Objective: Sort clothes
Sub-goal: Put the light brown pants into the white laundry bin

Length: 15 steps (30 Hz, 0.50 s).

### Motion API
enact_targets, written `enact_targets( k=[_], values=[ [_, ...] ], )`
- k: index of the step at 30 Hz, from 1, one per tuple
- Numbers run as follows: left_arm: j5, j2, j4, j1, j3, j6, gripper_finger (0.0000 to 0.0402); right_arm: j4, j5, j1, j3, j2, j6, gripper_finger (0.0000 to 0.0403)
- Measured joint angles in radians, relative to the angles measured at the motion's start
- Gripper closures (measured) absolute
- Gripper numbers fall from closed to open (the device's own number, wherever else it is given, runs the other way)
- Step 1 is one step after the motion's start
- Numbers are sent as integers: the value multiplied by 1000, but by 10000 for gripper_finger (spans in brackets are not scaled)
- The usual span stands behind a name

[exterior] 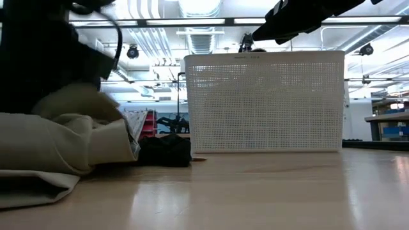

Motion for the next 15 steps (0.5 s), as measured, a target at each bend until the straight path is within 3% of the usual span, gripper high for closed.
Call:
enact_targets(
  k=[7, 15],
  values=[
    [-130, -101, -95, -1, 168, -55, 379, 1, 10, 15, 0, -7, -8, 403],
    [-332, -193, -118, 2, 388, -51, 384, 1, 140, 103, 0, -63, -21, 403]
  ],
)
